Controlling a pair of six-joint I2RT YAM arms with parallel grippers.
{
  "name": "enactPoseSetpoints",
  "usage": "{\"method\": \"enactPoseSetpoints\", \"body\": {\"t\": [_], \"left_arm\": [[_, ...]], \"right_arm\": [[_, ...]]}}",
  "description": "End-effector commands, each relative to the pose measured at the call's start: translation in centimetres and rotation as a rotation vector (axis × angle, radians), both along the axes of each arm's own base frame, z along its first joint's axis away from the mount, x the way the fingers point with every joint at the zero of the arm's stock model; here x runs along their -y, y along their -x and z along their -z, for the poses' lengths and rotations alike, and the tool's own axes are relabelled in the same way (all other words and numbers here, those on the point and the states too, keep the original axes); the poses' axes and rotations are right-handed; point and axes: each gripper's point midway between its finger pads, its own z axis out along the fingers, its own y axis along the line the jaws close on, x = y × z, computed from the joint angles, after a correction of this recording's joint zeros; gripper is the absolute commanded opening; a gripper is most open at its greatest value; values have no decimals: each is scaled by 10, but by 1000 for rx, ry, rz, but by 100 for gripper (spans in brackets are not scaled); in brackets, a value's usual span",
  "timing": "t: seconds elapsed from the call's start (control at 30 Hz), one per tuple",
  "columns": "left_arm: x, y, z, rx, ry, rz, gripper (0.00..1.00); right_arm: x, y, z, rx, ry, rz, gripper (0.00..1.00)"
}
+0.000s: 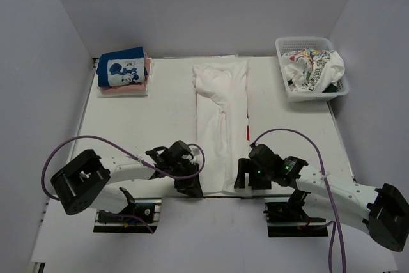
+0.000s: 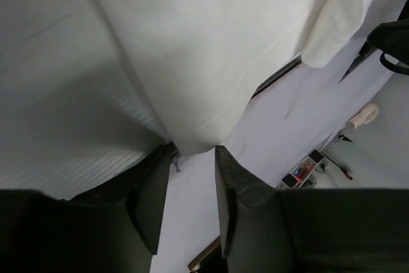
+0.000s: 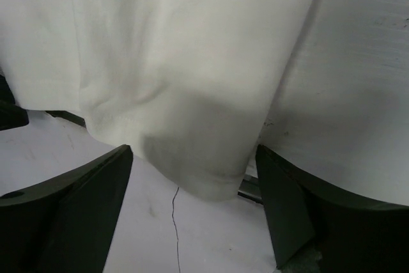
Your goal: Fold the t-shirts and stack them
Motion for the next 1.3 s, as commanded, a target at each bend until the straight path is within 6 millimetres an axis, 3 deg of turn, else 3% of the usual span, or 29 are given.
{"method": "enactPoseSetpoints", "body": {"t": [0.0, 0.07, 0.13, 0.17, 0.27, 0.37, 0.4, 0.53, 0.63, 0.73, 0.8, 0.87, 0.9, 0.97, 1.03, 1.07, 1.13, 1.17, 1.2, 1.27], "left_arm": [[4, -3, 6, 33, -16, 23, 44], [5, -2, 8, 32, -17, 32, 40], [4, -1, 11, 25, -26, 32, 34], [5, -2, 10, 31, -19, 32, 24], [9, -3, 8, 43, -23, 44, 3], [10, -11, 9, 87, -24, 33, 0], [10, -14, 7, 105, -22, 25, 0], [29, -38, -22, 244, 80, 4, 0], [41, -54, -48, 341, 127, 7, 0], [39, -76, -63, 401, 102, -28, 0], [41, -94, -79, 472, 86, -69, 0], [28, -114, -72, 505, -29, -138, 0], [30, -126, -84, 529, -49, -182, 0], [15, -150, -84, 563, -138, -259, 0], [15, -170, -91, 592, -165, -307, 0], [10, -182, -93, 602, -178, -341, 0], [10, -197, -99, 612, -186, -375, 0], [8, -205, -100, 617, -195, -394, 0], [7, -220, -109, 637, -183, -419, 0], [7, -234, -105, 639, -199, -429, 0]], "right_arm": [[10, 15, 15, -80, 31, 17, 80], [13, 20, 18, -101, 35, 25, 75], [14, 22, 20, -110, 30, 32, 63], [15, 22, 20, -113, 30, 41, 59], [13, 22, 16, -111, 24, 33, 36], [6, 16, 9, -81, -4, 5, 16], [3, 15, 7, -67, -8, -16, 1], [0, -6, -2, 16, 28, -8, 0], [2, -34, -18, 123, 90, 34, 0], [-3, -64, -43, 240, 98, 95, 0], [9, -83, -53, 297, 176, 186, 0], [14, -97, -65, 347, 209, 233, 0], [19, -107, -68, 371, 259, 255, 0], [14, -128, -86, 424, 266, 297, 0], [21, -147, -93, 477, 322, 331, 0], [15, -159, -106, 501, 318, 350, 0], [19, -173, -105, 530, 379, 366, 0], [18, -186, -117, 549, 365, 401, 0], [21, -190, -117, 556, 388, 399, 0], [18, -210, -121, 567, 376, 430, 0]]}}
